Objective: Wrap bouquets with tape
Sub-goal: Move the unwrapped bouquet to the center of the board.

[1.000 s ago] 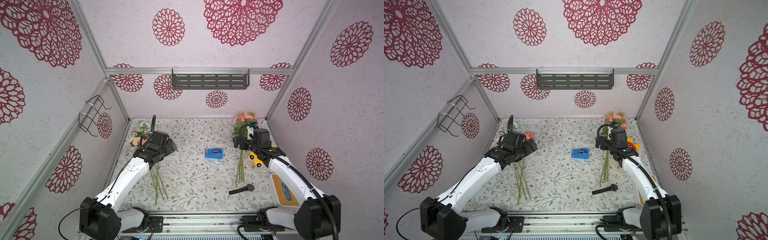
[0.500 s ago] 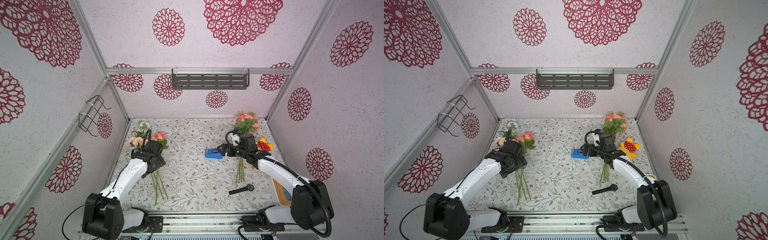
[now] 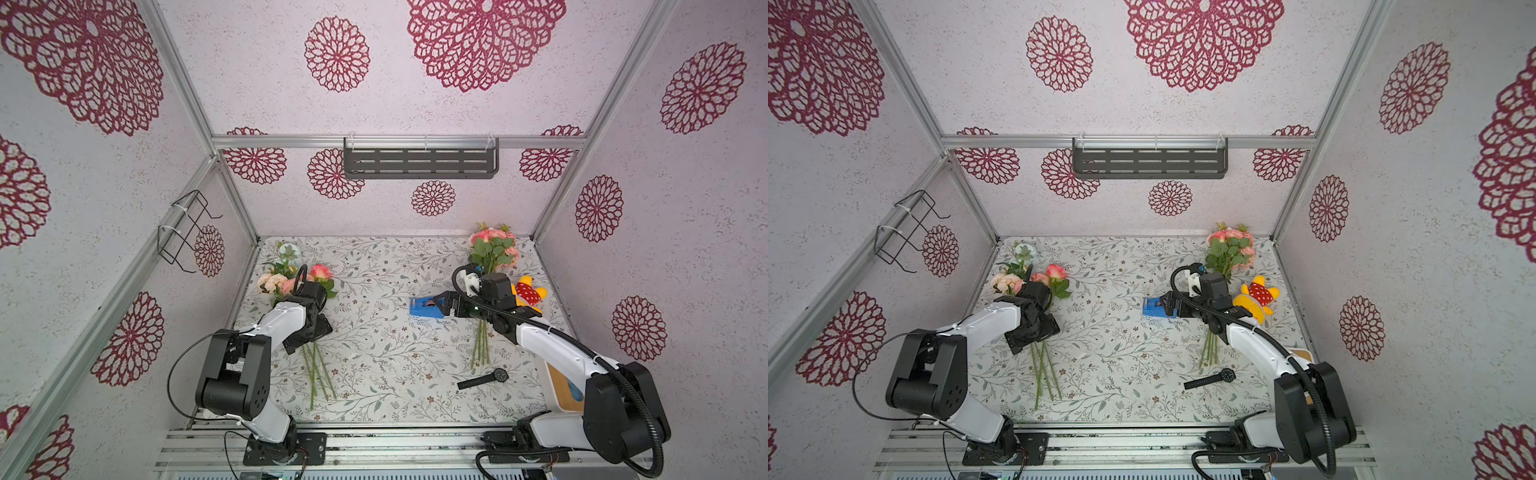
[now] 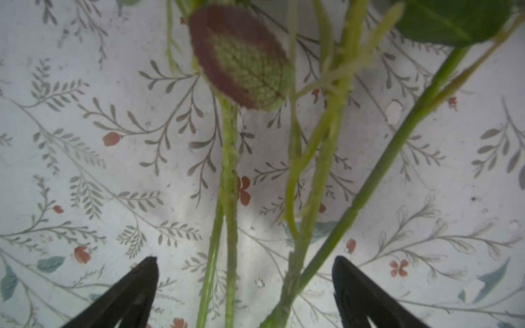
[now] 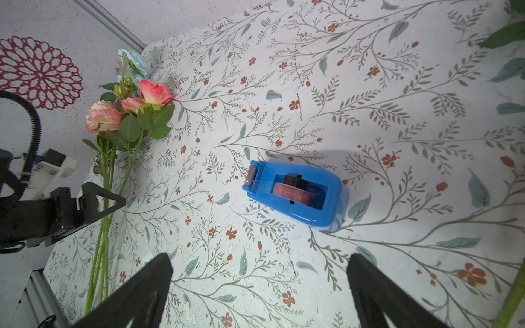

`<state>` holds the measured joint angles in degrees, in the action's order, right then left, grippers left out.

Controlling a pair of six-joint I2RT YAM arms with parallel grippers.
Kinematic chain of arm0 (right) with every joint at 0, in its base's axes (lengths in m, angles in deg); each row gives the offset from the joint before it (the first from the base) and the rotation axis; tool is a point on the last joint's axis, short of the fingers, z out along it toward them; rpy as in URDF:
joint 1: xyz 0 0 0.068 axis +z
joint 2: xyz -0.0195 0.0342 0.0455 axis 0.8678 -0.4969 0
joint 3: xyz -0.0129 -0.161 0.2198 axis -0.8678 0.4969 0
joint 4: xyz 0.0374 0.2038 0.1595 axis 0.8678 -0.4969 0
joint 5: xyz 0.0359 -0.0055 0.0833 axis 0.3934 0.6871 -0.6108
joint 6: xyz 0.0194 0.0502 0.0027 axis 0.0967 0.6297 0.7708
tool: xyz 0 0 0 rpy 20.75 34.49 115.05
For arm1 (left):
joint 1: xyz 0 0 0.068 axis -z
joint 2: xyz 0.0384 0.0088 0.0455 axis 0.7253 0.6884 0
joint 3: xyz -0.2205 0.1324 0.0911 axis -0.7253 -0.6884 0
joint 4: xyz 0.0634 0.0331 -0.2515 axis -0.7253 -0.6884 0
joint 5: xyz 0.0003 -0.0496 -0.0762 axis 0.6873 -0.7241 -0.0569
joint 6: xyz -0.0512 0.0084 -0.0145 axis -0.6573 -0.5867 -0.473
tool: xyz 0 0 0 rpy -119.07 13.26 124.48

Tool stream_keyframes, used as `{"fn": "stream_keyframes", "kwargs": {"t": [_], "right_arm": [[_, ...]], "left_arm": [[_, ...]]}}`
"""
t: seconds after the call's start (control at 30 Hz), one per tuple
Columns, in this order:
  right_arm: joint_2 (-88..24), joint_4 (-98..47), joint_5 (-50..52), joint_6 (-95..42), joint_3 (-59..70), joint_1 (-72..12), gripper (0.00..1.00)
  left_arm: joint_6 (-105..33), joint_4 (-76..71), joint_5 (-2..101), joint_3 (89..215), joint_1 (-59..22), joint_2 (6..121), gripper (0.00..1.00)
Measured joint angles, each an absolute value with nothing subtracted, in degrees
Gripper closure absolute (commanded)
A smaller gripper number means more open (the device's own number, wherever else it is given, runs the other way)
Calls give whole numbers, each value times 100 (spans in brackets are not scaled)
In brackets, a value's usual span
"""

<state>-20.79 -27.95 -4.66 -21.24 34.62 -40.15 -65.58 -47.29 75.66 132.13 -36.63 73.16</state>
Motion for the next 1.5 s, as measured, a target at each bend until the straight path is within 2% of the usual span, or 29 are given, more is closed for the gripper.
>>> {"fn": "stream_keyframes", "kwargs": {"t": [0.13,0.23,0.4,0.47,0.57,0.63,0.87,1.33,1.5], "right_arm": [[-2111,-2795,-481,-2070,3460,-4015,1],[-2192,-2808,-481,-2063,3414,-4017,1],[-2310,-2819,-476,-2127,3357,-4017,1],[-2415,-2845,-476,-2177,3329,-4017,1],[-2573,-2856,-479,-2231,3294,-4017,1],[-2594,-2891,-479,-2240,3294,-4015,1],[-2623,-2928,-479,-2325,3294,-4017,1],[-2643,-2933,-444,-2306,3497,-4015,1],[-2684,-2915,-378,-2264,3517,-4015,1]], "left_arm": [[-6438,-4622,7542,13213,-3680,7397,17],[-6357,-4554,7539,13213,-3680,7404,32],[-6291,-4371,7467,13194,-3680,7478,37],[-6293,-4298,7441,13148,-3674,7500,42],[-6309,-4261,7371,13133,-3656,7511,57],[-6344,-4239,7277,13135,-3634,7511,71],[-6687,-4191,6895,13194,-3320,7533,100],[-9008,-3271,6497,13159,-2039,7520,100],[-9989,-2865,6646,13041,-1643,7482,95]]}}
